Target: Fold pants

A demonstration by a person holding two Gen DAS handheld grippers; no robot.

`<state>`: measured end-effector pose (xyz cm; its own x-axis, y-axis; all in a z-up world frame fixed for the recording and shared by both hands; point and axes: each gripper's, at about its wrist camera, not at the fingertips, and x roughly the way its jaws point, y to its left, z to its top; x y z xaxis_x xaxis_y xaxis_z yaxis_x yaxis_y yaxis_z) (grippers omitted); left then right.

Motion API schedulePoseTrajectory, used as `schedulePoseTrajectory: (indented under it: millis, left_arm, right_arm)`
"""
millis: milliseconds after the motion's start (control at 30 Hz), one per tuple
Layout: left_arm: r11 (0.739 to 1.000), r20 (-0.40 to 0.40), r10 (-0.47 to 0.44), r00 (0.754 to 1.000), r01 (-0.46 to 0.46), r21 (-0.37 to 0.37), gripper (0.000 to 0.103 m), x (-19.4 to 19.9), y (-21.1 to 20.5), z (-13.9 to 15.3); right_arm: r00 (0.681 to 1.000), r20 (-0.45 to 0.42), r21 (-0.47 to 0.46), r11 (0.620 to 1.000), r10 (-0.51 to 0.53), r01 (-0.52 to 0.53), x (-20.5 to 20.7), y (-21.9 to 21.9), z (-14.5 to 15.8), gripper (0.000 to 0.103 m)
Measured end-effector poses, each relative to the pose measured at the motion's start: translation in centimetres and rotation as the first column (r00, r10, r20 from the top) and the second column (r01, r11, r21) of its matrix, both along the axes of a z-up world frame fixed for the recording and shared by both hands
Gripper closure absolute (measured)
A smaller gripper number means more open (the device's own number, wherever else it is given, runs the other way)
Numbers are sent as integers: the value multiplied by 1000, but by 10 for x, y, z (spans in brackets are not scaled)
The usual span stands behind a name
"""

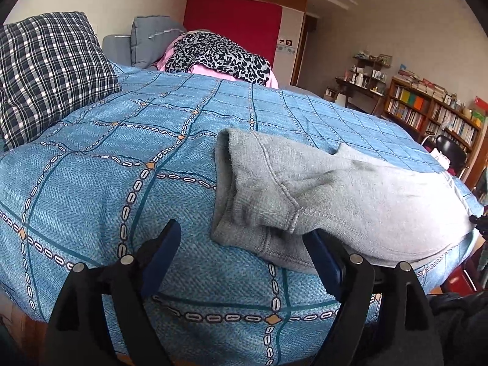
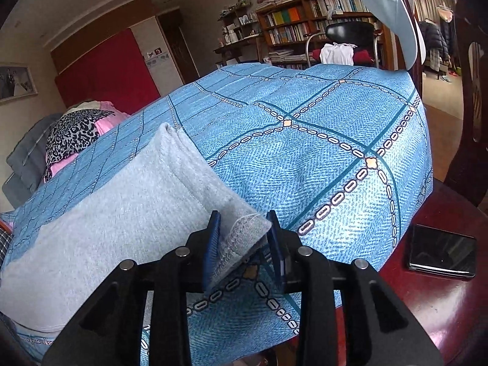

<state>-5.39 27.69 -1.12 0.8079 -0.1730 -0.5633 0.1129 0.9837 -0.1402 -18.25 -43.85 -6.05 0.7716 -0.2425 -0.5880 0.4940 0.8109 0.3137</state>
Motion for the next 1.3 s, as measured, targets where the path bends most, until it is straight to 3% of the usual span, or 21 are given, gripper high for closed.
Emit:
schedulePoseTrajectory:
  millis: [267, 400, 467, 533, 667, 933, 1067, 1167, 1300]
  left_arm:
    - [995, 12, 54, 998, -55, 85, 18, -14, 13, 12]
    - [996, 44, 85, 995, -86, 26, 18, -18, 27, 24]
    - [999, 60, 38, 997, -37, -13, 18, -16, 17, 29]
    - [999, 71, -23, 997, 24, -24, 18, -10, -3, 33]
    - [991, 62, -132, 989, 134, -22, 18, 16, -60, 34]
    - [941, -51, -301, 952, 306, 147, 18, 40, -153, 2]
    - [924, -155, -318, 935, 343, 171, 18, 31, -158, -27]
    - [900, -151, -348, 925, 375, 223, 17, 13, -157, -35]
    - [890, -176, -353, 919, 388, 240, 17, 9, -158, -36]
  right_arm:
    - [998, -48, -154, 988, -33, 25, 8, 10, 6, 69]
    - [997, -61, -150, 988, -48, 38, 15, 6, 5, 68]
    - [996, -60, -145, 988, -59, 50, 16, 4, 6, 66]
    - [995, -54, -154, 985, -85, 76, 15, 4, 8, 56]
    - [993, -37, -164, 980, -116, 108, 11, 2, 12, 55]
    - [983, 41, -254, 949, -181, 186, -6, 4, 29, 44]
    - [991, 61, -272, 954, -116, 128, 0, 20, 32, 43]
    - [998, 55, -266, 963, -24, 37, 11, 37, 29, 41]
    - [990, 51, -237, 964, 133, -117, 32, 70, 25, 40]
